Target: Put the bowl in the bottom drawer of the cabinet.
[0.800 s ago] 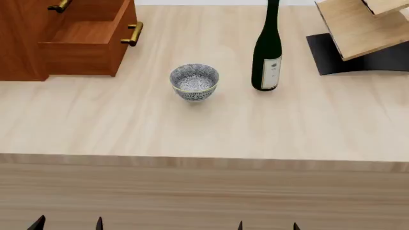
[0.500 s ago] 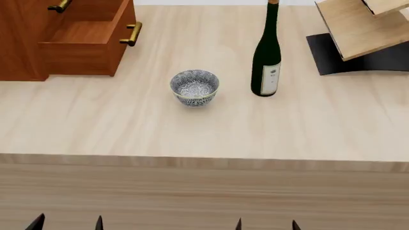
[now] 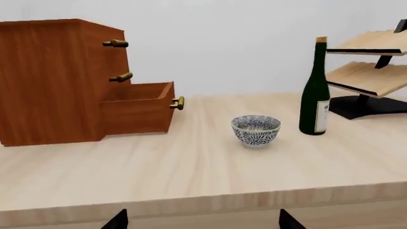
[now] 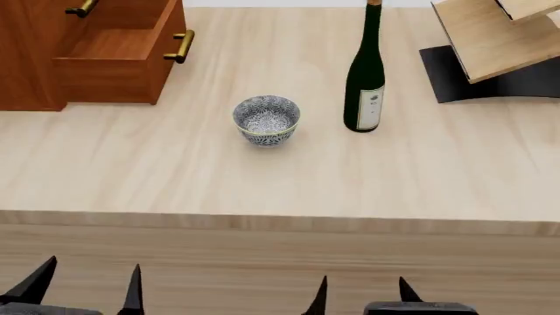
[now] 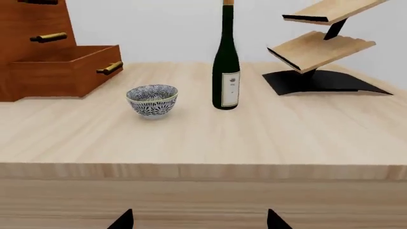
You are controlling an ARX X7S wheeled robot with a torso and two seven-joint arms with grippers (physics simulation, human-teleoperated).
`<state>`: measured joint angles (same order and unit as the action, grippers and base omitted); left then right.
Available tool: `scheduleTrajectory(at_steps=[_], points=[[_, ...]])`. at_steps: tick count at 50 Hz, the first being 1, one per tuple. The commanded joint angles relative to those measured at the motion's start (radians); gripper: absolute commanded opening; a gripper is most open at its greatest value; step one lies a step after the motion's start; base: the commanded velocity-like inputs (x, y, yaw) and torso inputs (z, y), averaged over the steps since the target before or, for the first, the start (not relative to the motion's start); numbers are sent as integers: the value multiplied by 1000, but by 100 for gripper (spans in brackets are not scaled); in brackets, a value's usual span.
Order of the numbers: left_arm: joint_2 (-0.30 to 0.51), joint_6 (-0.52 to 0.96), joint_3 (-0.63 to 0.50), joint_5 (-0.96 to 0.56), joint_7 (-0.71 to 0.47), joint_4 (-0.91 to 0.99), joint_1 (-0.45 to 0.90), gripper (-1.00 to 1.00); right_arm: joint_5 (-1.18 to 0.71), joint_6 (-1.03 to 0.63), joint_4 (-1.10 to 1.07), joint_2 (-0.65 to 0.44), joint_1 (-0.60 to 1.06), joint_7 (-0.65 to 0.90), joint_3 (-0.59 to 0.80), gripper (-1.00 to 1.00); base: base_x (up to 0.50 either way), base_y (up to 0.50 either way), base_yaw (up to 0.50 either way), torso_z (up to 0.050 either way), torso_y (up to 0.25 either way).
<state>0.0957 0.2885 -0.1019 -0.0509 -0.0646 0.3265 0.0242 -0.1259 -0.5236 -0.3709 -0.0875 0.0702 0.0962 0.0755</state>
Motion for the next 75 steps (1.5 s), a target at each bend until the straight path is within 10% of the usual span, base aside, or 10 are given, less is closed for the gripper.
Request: scheduleTrajectory(at_steps=[1,32,67,68,75], points=[[26,93,-28,-2,-9,95,33,100,-34,-190,-146,-34,50,19,12,100,0,0,0,0,0],[66,406,-47,-41,-11,291,273,100,-91,-555,-298,-88,376,36,29,100,0,0,0,0,0],[73,459,-54,-52,-31,312,328,100,-109,-604,-314,-102,451,40,35,100,0,0,0,0,0],[-56,466,12,138,151,317,314,100,202,-628,-327,30,441,-209,7,100,0,0,0,0,0],[-43,480,1,119,138,325,317,100,190,-630,-339,23,442,-200,4,100,0,0,0,0,0]])
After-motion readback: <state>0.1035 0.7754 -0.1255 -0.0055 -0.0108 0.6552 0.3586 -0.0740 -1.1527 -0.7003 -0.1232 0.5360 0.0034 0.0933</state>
